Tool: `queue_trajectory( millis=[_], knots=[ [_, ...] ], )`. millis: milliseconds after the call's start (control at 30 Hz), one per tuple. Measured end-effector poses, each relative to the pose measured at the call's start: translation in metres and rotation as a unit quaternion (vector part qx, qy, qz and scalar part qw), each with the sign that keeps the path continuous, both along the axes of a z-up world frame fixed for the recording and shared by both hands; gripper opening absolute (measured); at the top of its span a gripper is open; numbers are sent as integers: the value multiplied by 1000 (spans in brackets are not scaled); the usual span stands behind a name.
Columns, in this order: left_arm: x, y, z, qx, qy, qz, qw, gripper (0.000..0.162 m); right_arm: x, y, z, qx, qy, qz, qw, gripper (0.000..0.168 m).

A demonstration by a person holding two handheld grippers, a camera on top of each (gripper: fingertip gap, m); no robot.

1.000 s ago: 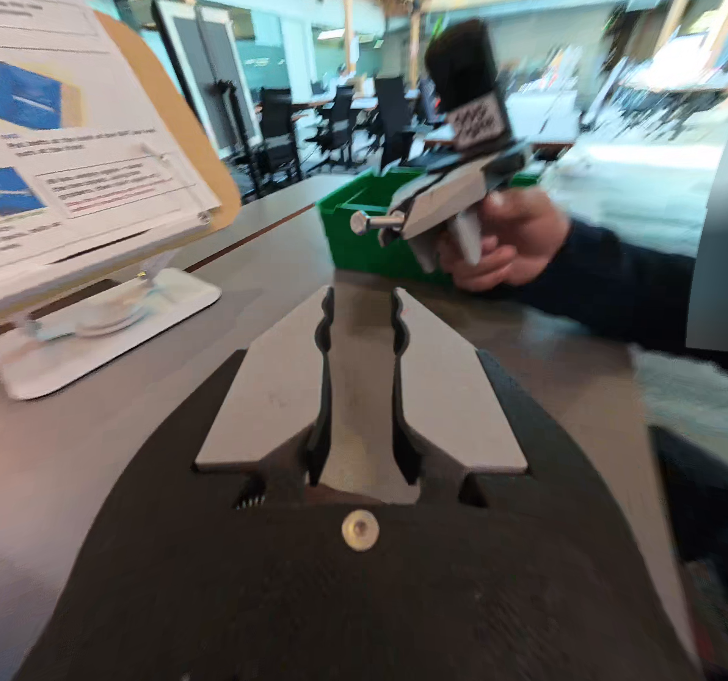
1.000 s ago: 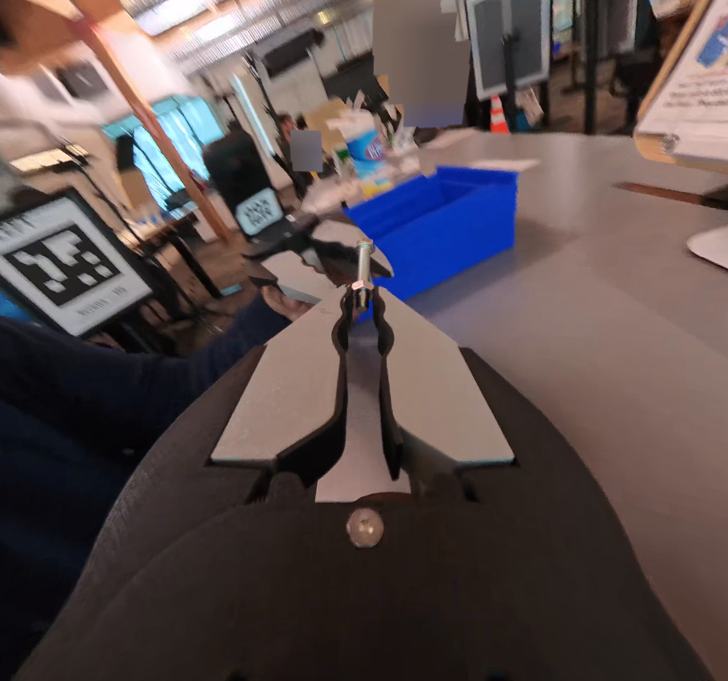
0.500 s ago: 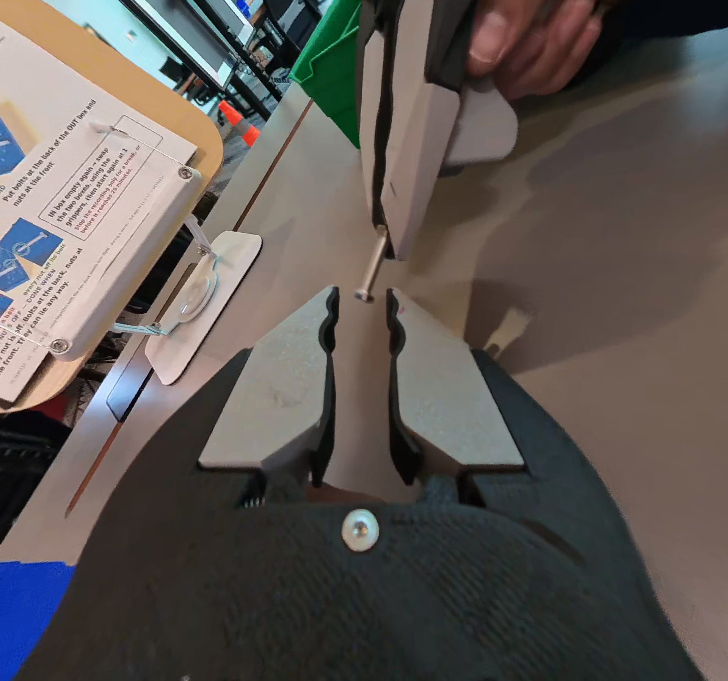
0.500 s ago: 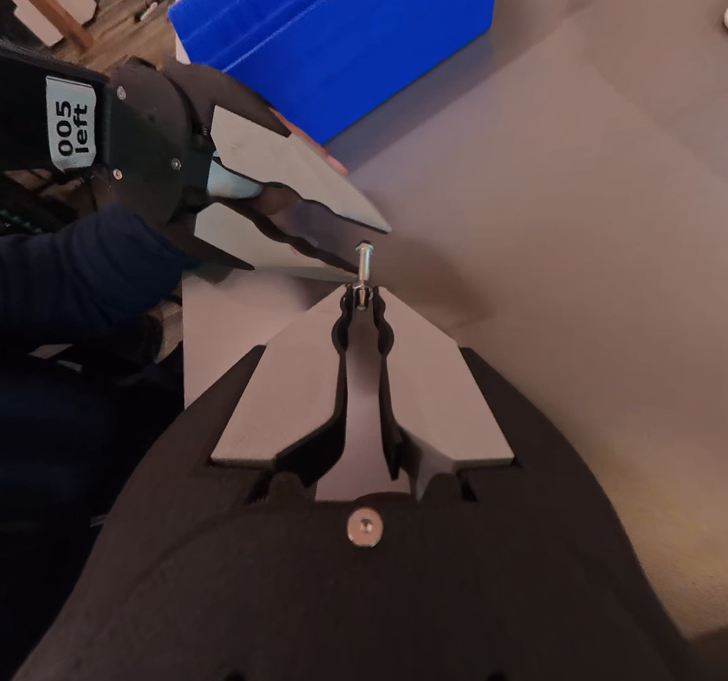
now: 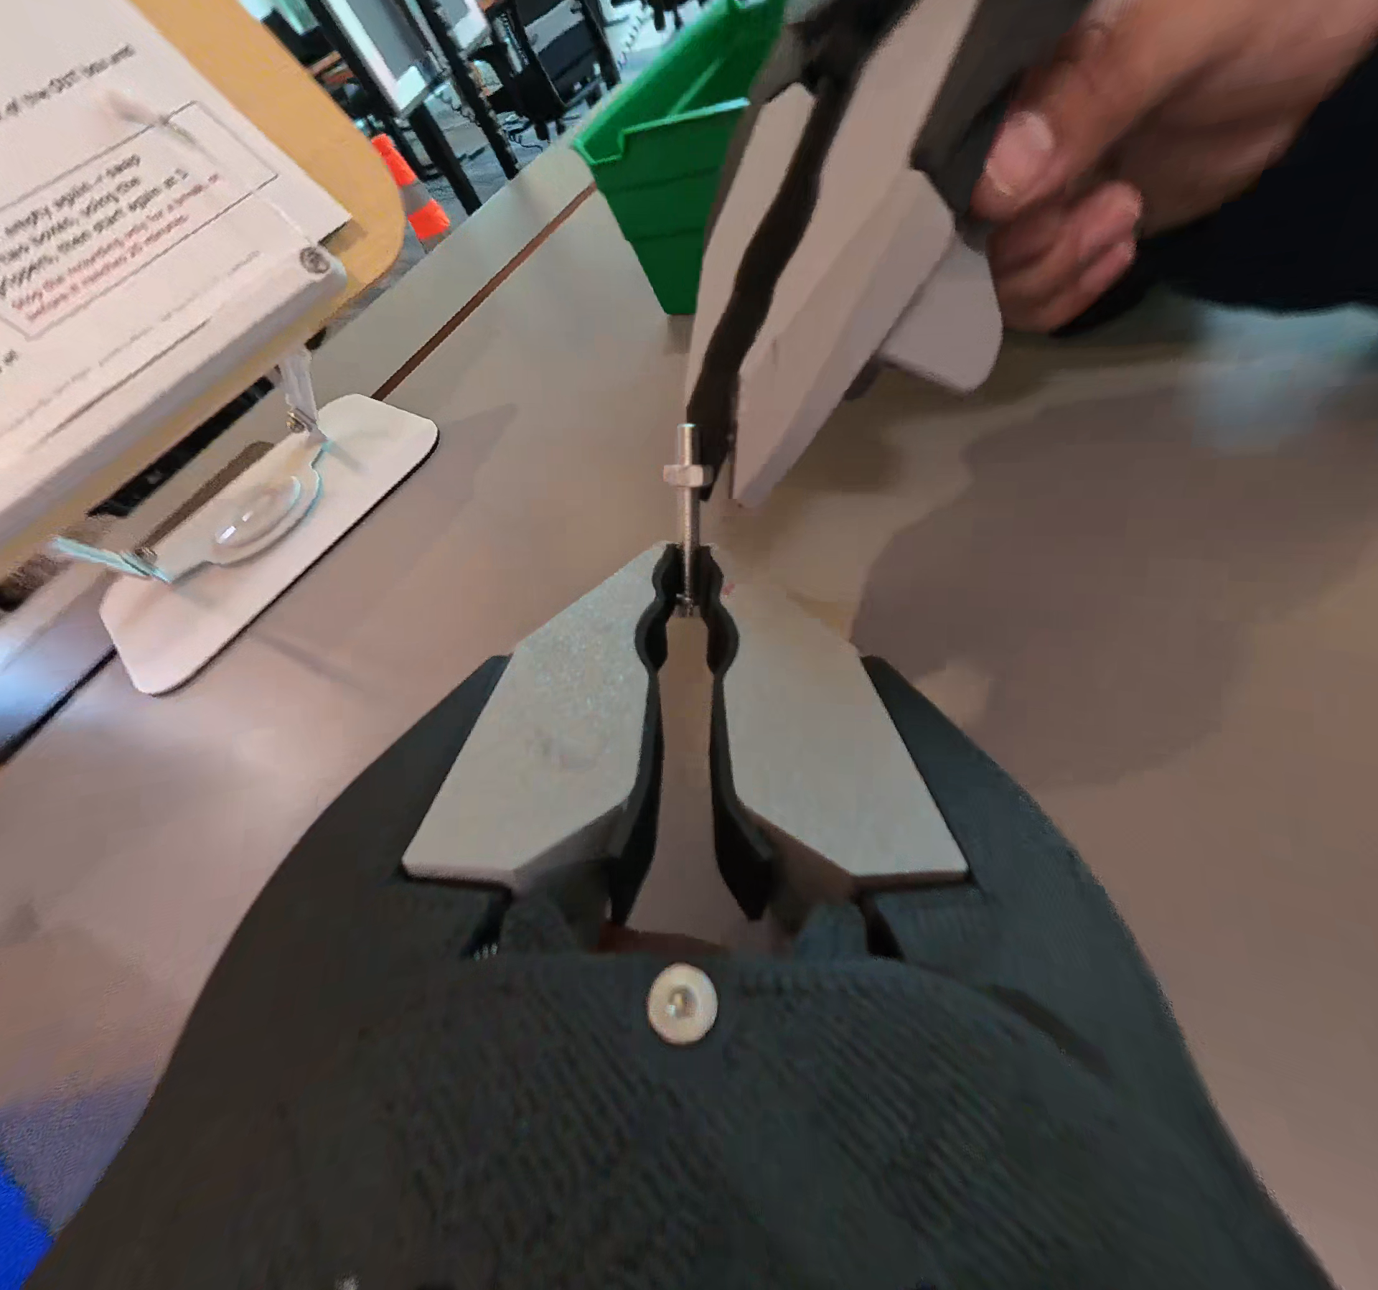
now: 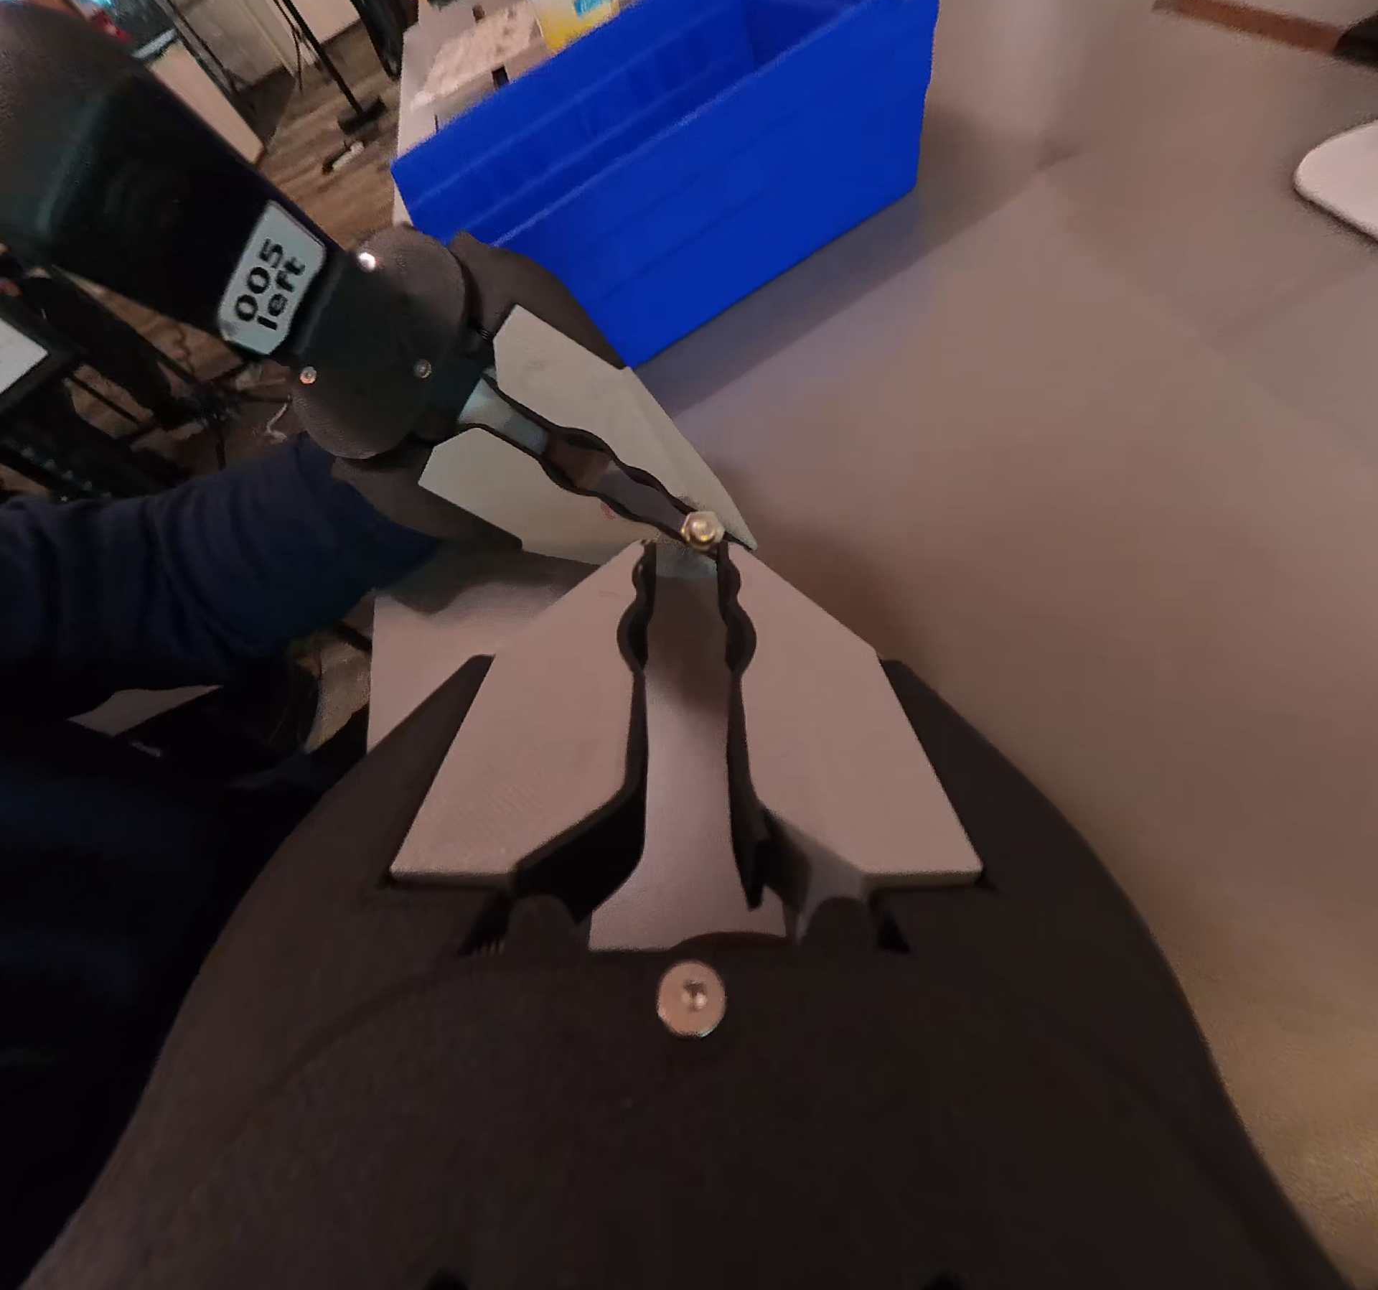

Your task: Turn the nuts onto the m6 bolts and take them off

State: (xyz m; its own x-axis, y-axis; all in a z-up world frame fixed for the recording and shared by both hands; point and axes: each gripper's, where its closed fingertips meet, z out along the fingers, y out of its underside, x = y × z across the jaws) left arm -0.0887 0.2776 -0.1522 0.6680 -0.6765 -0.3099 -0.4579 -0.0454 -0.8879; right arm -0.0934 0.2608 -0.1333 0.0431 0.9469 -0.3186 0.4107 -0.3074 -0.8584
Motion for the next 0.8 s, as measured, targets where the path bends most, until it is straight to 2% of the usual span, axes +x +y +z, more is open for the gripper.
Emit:
queue_trajectory(
  millis=[100,200,367,467,533,600,667,800],
  knots=[
    [-4,5,8,-33,-80,17,996,2,2,15,7,8,18,-40,999,17],
    [-11,12,5,-62,-115,45,990,2,2,18,16,-1,47,-47,998,20],
    [0,16,15,-62,-175,25,982,2,-5,20,32,12,112,-55,992,30],
    [1,39,35,-87,-265,45,959,2,-2,37,47,44,165,-111,979,33],
    [0,51,53,-81,-303,33,949,2,0,41,48,57,175,-122,975,33],
    [7,52,62,-69,-313,-8,947,2,5,52,45,76,169,-151,971,40],
    [10,51,56,-63,-300,-24,952,2,9,57,49,76,183,-162,967,40],
    [14,47,41,-76,-293,-31,953,2,12,58,55,54,206,-165,963,25]
  ],
)
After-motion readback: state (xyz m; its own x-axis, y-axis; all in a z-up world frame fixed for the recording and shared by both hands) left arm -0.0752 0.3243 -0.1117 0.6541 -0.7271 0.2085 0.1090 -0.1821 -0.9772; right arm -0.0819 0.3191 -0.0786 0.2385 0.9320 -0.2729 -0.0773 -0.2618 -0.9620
